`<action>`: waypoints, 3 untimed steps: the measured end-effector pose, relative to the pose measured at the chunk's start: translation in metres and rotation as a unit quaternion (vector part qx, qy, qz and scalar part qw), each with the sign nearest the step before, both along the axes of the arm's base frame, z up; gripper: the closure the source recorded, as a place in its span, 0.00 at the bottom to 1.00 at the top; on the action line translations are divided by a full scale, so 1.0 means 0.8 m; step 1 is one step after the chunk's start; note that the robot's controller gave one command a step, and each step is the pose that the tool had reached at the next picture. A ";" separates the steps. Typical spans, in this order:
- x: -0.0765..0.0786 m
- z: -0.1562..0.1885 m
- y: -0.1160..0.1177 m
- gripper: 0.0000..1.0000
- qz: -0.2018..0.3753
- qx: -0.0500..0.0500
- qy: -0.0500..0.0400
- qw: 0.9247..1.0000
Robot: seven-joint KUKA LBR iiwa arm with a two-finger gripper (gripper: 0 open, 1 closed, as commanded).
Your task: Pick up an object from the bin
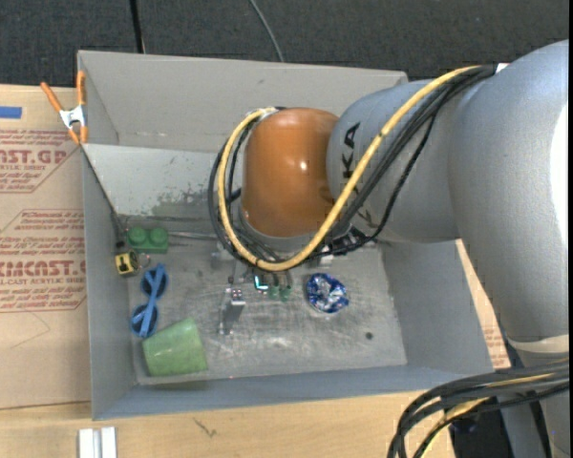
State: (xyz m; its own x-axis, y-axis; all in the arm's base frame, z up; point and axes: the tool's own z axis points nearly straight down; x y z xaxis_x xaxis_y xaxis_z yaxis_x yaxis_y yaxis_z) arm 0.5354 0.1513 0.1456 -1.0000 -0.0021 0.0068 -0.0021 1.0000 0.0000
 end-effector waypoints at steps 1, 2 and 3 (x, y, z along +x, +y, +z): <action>0.019 -0.064 0.118 0.00 0.057 0.004 -0.023 0.998; 0.008 -0.070 0.119 1.00 0.057 0.002 -0.008 0.998; -0.040 -0.032 0.111 1.00 0.187 0.006 -0.026 0.982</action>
Offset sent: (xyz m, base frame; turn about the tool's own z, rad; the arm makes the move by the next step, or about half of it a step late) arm 0.0037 0.0944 -0.0589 -0.1165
